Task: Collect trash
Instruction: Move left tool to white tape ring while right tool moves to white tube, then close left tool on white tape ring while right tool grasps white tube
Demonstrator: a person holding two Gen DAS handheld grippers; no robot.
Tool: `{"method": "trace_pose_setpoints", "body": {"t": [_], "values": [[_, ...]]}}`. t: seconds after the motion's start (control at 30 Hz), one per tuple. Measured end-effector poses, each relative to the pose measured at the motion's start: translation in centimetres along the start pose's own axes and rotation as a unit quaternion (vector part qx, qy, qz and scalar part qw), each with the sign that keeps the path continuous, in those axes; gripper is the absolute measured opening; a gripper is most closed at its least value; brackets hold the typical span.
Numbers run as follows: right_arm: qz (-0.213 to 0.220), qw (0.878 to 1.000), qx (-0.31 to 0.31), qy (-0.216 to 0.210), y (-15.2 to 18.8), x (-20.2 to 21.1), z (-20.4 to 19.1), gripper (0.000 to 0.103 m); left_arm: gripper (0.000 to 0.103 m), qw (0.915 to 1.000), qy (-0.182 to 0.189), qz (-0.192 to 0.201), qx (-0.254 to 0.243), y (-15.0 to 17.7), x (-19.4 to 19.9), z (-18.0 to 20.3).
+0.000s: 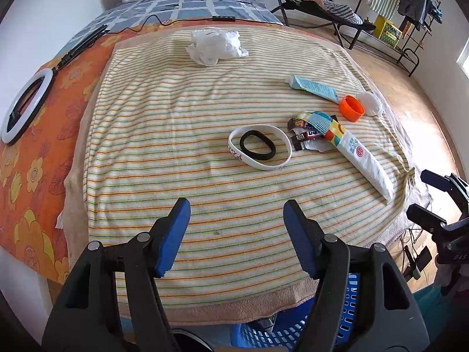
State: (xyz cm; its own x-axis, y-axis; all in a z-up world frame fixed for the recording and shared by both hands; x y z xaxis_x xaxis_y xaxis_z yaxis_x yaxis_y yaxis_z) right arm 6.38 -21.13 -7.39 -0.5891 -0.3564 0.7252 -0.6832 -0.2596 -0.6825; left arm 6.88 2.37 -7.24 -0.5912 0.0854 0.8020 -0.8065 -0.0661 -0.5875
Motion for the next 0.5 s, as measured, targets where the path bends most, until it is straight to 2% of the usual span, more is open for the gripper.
{"method": "trace_pose_setpoints", "body": {"t": [0.2, 0.27, 0.37, 0.5], "values": [[-0.008, 1.000, -0.026, -0.010, -2.2, -2.7, 1.5, 0.095, 0.050, 0.9995, 0.003, -0.009, 0.030, -2.2, -2.4, -1.5], [-0.011, 0.999, -0.035, -0.015, -2.5, -3.6, 1.7, 0.095, 0.049, 0.9991, 0.004, -0.014, 0.039, -2.9, -3.3, -2.0], [-0.015, 0.999, -0.033, -0.011, -2.9, -4.9, 1.9, 0.095, 0.035, 0.9979, 0.008, -0.027, 0.057, -3.7, -4.8, -2.6], [-0.022, 0.999, -0.036, -0.004, -3.0, -6.3, 2.6, 0.092, 0.028, 0.9952, 0.020, -0.043, 0.085, -4.2, -6.8, -3.2]]}}
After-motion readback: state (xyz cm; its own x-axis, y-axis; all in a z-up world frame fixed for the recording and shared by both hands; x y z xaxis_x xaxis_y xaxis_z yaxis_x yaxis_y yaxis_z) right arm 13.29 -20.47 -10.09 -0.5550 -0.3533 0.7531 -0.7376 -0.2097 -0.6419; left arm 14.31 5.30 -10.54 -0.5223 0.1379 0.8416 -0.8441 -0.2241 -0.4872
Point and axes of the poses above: each gripper's, at about its wrist camera, not at the fingertips, and x roughly against the way its jaws point, z to its right, y to its underside, the point moved 3 cm from there along -x, roughly the way its jaws point, and after that the axes turned 8 degrees about z, right-handed, at the moved point
